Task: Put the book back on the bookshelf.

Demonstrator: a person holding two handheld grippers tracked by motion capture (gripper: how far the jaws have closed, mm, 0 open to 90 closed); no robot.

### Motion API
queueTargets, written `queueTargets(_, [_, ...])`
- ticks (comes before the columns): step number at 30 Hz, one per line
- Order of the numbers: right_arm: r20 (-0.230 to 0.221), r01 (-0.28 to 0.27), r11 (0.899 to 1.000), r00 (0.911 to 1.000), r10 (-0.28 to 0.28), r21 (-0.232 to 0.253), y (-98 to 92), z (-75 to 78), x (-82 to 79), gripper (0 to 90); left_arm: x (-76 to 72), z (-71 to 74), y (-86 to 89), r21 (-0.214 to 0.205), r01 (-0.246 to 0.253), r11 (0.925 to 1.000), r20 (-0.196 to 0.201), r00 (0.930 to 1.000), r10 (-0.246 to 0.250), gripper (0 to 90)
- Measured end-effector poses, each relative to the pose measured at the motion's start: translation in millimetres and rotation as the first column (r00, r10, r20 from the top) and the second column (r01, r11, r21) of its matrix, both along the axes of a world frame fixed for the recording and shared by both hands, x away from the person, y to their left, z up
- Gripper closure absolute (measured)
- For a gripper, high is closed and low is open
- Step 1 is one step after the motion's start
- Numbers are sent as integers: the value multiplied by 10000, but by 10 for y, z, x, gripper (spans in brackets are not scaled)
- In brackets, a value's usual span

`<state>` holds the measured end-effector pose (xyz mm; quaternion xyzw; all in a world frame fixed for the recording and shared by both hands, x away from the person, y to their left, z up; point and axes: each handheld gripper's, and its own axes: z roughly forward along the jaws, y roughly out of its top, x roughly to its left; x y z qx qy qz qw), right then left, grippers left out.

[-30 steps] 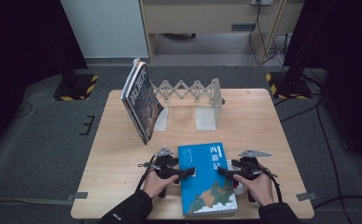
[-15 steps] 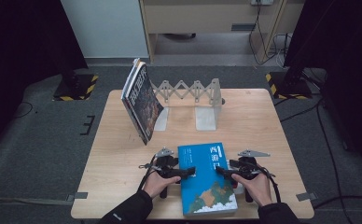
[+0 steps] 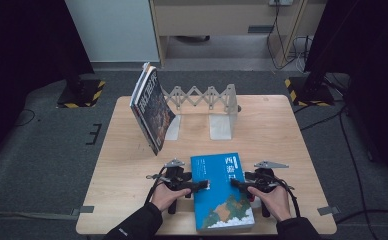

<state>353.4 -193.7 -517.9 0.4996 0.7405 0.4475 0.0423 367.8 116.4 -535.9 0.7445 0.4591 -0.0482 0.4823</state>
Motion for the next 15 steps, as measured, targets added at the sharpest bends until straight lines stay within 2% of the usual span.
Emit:
queueTargets(2, [-10,-50,10000,10000,50,-38,-3,0,-2,213,-10,8,-1,-108,117,9999,-239,9996,-119,101])
queueTargets(4, [-61,-45,10000,10000,45,39,3,-4,-7,213,-9,15,-3,-58,120,9999,-297,9995,-121,105])
queueTargets(5, [-150,-91,9999,9998,94,145,16,-13,-10,214,2,38,-3,-13,152,9999,-609,9980,-152,129])
queueTargets(9, [-245,-245,9994,9994,252,259,44,-23,-11,214,8,63,15,-23,125,9999,-645,9978,-126,152])
queueTargets(11, [-324,-261,9991,9991,271,328,54,-26,-12,211,11,76,31,-103,37,9999,-711,9975,-44,206])
queueTargets(15, [-382,-272,9991,9989,285,328,41,-26,-12,210,14,104,56,-141,-89,9999,-737,9972,78,243])
